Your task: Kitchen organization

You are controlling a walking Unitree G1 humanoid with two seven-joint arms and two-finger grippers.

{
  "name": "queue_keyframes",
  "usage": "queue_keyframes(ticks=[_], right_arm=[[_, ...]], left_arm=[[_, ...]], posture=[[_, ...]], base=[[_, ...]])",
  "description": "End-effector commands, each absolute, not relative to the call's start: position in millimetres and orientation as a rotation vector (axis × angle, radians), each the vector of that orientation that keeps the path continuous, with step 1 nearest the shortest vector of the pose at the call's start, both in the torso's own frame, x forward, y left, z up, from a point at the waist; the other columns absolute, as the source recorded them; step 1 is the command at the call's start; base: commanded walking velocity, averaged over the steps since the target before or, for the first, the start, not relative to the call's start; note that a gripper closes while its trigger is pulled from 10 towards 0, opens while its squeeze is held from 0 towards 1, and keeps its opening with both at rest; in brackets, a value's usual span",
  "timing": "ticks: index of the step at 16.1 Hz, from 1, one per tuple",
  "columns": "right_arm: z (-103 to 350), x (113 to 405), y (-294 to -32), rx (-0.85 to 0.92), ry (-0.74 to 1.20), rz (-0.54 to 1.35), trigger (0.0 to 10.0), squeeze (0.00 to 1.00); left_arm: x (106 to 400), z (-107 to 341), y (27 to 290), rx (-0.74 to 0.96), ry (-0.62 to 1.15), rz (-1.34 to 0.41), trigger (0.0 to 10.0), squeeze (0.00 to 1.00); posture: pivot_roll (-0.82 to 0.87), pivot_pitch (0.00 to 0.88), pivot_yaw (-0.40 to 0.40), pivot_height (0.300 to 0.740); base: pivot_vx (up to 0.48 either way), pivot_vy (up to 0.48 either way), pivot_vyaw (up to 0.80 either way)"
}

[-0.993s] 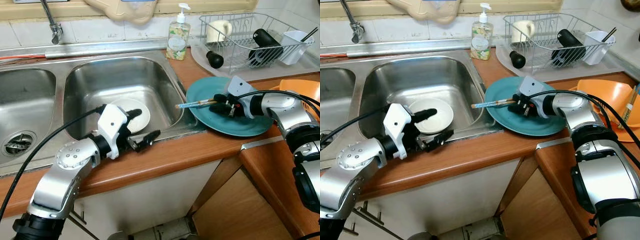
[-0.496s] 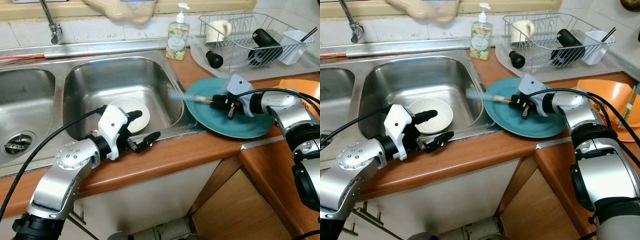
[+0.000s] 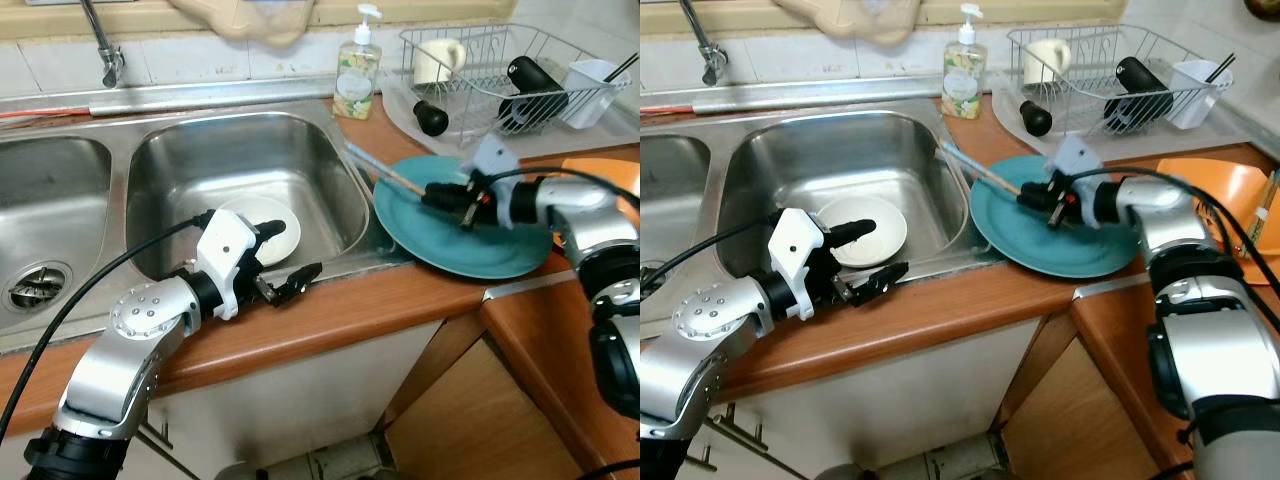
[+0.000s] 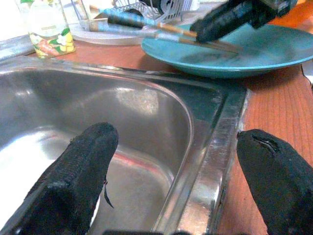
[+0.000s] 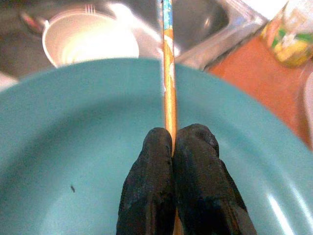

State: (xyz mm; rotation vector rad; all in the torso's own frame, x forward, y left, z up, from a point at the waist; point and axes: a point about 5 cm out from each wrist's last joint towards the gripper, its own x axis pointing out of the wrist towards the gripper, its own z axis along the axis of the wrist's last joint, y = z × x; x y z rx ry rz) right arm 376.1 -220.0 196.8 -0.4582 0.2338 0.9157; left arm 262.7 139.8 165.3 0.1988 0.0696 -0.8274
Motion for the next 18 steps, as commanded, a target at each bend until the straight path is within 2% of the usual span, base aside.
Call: queue_keyframes(ticks=[1,7,12,13,15,16,17,18], right_arm=[[207.4,374.6,-228.0,-0.439,0.195,0.906,0.0,0.00],[227.9,367.2,-236.5,-0.331,0.020,0.820,0.0,0.00],[229.9,359.6,-227.2,-0.250,-0.064,0.747,0.0,0.00],[229.6,356.5,-222.8,-0.221,-0.082,0.743,0.0,0.00],[229.5,346.8,-210.2,-0.160,-0.114,0.743,0.0,0.00],[229.7,343.5,-206.0,-0.147,-0.122,0.753,0.0,0.00],[230.1,339.9,-202.2,-0.132,-0.127,0.761,0.0,0.00],[230.8,332.6,-195.1,-0.106,-0.137,0.784,0.0,0.00]], left_arm=[[261.1,168.3,136.0,0.206,0.063,-0.855,10.0,0.00],[263.8,172.9,132.9,0.180,0.036,-0.851,10.0,0.00],[273.8,182.4,126.2,0.091,-0.012,-0.841,10.0,0.00],[278.4,186.4,123.8,0.047,-0.034,-0.837,10.0,1.00],[289.1,199.2,117.0,-0.067,-0.099,-0.844,10.0,1.00],[291.3,202.7,114.6,-0.105,-0.116,-0.855,10.0,0.95],[292.7,205.2,112.7,-0.147,-0.125,-0.867,10.0,0.57],[294.0,209.8,109.0,-0.233,-0.145,-0.896,10.0,0.00]], posture=[[-0.07,0.000,-0.012,0.740],[-0.08,0.000,-0.005,0.740],[-0.09,0.000,0.003,0.740],[-0.09,0.000,0.007,0.740],[-0.09,0.000,0.015,0.740],[-0.09,0.000,0.019,0.740],[-0.09,0.000,0.020,0.740],[-0.09,0.000,0.022,0.740]], base=[[0.000,0.000,0.00],[0.000,0.000,0.00],[0.000,0.000,0.00],[0.000,0.000,0.00],[0.000,0.000,0.00],[0.000,0.000,0.00],[0.000,0.000,0.00],[0.000,0.000,0.00]])
